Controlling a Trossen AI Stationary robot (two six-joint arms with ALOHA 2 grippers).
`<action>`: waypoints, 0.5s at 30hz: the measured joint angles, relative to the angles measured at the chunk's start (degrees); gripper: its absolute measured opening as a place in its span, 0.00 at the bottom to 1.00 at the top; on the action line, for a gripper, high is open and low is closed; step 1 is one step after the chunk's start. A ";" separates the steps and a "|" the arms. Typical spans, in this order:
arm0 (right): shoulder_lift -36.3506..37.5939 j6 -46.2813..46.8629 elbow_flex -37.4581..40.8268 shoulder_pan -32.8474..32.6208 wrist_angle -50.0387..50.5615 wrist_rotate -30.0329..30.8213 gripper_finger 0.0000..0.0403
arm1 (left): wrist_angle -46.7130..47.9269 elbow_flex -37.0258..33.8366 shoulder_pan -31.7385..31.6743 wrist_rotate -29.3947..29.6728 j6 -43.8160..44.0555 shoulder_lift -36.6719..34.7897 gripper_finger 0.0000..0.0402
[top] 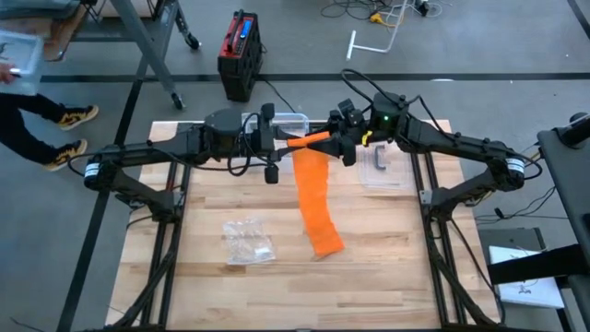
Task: Roll bandage
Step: Roll the orange bandage
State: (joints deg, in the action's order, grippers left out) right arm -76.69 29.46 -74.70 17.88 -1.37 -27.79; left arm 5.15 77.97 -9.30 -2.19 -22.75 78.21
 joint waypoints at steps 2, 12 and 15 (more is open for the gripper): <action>0.00 0.53 0.00 0.08 -0.02 0.46 0.54 | 0.22 0.00 0.04 2.00 -2.65 -0.04 0.14; -0.04 0.56 0.02 0.07 0.17 1.77 0.45 | 0.44 0.00 0.04 3.01 -5.35 -0.04 0.17; -0.04 -0.11 0.02 0.07 0.13 1.75 0.38 | 0.46 0.00 0.04 3.10 -4.95 -0.04 0.19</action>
State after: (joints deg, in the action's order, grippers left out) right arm -76.73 29.35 -74.67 17.96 -1.23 -26.03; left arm 5.61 77.97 -9.26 0.91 -27.70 78.17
